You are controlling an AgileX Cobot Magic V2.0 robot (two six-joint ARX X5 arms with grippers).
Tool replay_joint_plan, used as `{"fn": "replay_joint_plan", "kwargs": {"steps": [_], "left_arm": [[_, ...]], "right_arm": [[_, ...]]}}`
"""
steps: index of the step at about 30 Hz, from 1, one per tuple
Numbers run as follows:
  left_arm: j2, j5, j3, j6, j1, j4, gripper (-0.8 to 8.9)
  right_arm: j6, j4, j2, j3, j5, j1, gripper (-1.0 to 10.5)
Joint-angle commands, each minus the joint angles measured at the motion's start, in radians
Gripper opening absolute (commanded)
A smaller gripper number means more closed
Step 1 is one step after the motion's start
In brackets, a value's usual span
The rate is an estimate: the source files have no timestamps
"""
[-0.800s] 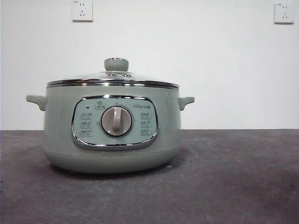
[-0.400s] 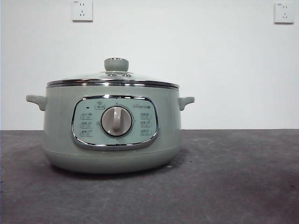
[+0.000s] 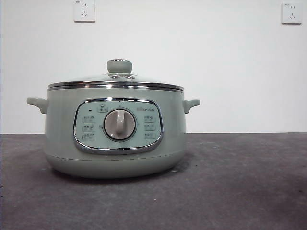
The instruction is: Pick up the potato,open the lid,put the potato in the pot,close the lid
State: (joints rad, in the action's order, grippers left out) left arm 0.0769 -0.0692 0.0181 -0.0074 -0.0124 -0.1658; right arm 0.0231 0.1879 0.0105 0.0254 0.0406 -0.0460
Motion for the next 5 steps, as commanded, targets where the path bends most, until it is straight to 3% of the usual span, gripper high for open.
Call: {"fn": "replay_joint_plan", "kwargs": {"steps": [1, 5], "left_arm": [[0.001, -0.002, -0.01, 0.012, -0.004, 0.004, -0.03], [0.001, -0.002, -0.01, 0.012, -0.004, 0.004, -0.03]], "right_arm": [[0.004, -0.007, -0.002, -0.011, -0.004, 0.0, 0.0], [0.004, -0.007, -0.002, -0.011, -0.004, 0.0, 0.0]]}}
